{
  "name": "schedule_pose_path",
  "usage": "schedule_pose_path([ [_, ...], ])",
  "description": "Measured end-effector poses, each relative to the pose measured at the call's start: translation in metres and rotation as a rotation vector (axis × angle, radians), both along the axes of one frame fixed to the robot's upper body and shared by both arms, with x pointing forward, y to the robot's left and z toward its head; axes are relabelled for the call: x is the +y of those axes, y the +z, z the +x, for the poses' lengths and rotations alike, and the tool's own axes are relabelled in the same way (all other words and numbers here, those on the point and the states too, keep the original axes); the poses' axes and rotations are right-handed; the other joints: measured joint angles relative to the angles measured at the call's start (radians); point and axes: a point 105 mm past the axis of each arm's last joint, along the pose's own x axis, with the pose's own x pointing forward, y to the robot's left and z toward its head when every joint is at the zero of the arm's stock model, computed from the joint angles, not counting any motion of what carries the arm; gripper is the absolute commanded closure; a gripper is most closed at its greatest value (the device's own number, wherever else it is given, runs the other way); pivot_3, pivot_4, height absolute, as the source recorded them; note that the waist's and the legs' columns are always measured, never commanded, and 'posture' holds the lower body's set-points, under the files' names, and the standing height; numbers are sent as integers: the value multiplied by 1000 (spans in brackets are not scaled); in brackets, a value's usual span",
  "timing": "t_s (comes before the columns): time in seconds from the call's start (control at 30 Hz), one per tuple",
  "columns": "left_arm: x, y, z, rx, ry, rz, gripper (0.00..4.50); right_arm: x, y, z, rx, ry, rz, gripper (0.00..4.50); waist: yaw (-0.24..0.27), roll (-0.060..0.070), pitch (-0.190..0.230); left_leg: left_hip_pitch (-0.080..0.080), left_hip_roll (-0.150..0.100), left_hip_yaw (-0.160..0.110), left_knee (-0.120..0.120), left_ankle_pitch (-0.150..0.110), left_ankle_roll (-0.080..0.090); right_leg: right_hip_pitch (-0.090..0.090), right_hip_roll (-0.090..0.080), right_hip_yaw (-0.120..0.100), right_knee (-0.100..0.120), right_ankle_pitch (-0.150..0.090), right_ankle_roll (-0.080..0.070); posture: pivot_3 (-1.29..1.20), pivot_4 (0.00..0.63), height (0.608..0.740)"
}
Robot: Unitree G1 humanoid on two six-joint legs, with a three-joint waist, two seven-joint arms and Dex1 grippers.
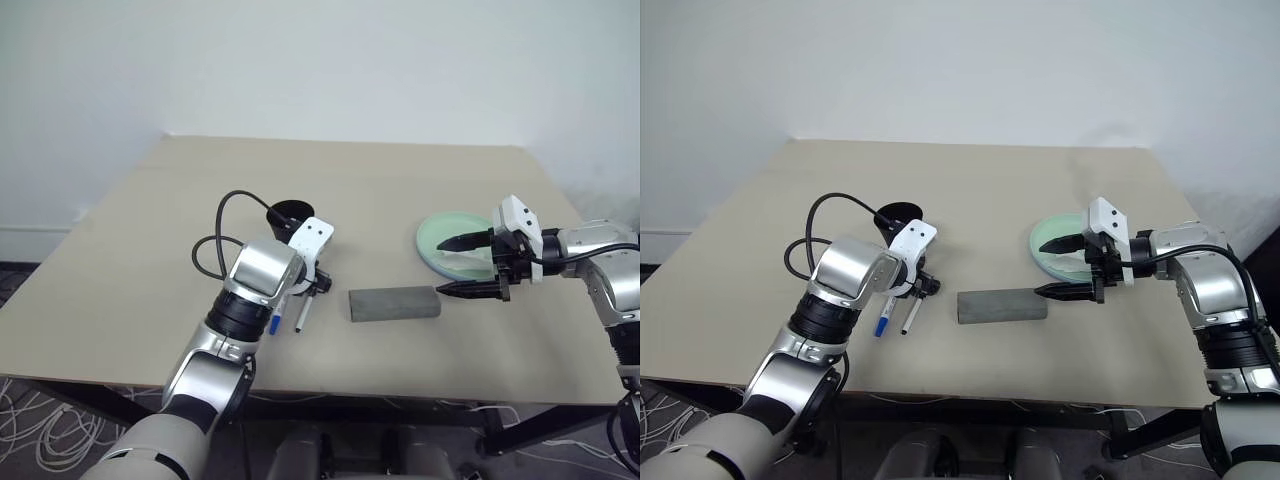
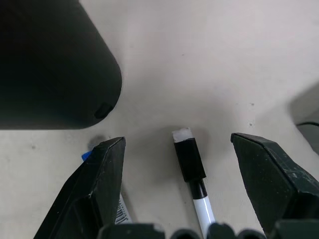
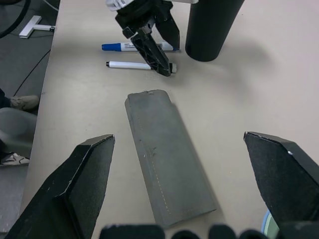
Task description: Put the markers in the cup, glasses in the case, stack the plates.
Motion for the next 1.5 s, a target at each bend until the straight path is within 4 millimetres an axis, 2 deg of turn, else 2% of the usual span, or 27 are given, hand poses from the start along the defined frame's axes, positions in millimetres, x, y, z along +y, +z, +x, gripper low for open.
schedule_pose_path([
  [0.43, -4, -8, -3, 34, -5, -7, 932, 1, 0, 0, 1, 3, 3, 0, 0, 0, 0, 0, 0, 0, 0, 0, 0, 0, 0, 0, 0, 0, 0, 0, 0, 727],
  [0.53, -5, -9, -3, 36, -9, -6, 1497, 1, 0, 0, 0, 1, 3, 0, 0, 0, 0, 0, 0, 0, 0, 0, 0, 0, 0, 0, 0, 0, 0, 0, 0, 727],
  [0.77, -7, -12, -4, 45, -23, -14, 3987, 1, 0, 0, -1, 0, 3, 0, 0, 0, 0, 0, 0, 0, 0, 0, 0, 0, -1, 0, 0, 0, 0, 0, 0, 727],
  [0.8, -6, -12, -4, 43, -23, -13, 4306, 1, 0, 0, -1, 0, 3, 0, 0, 0, 0, 0, 0, 0, 0, 0, 0, 0, -1, 0, 0, 0, 0, 0, 0, 727],
  [0.83, -6, -13, -4, 43, -24, -11, 4384, 1, 0, 0, -1, 1, 3, 0, 0, 0, 0, 0, 0, 0, 0, 0, 0, 0, -1, 0, 0, 0, 0, 0, 0, 727],
  [1.23, -11, -11, -7, 26, -108, -11, 4383, 1, 0, 0, -6, 4, 2, 0, 0, 0, 0, 0, 0, 0, 0, 0, 0, -1, -1, 0, 0, 0, 0, 0, 0, 727],
  [1.5, -46, 24, -20, -73, -335, -186, 4383, 1, 0, 0, -8, 4, 2, 0, 0, 0, 0, 0, -1, 0, -2, 0, -1, -1, -1, 0, -1, 0, 0, 0, 0, 727],
])
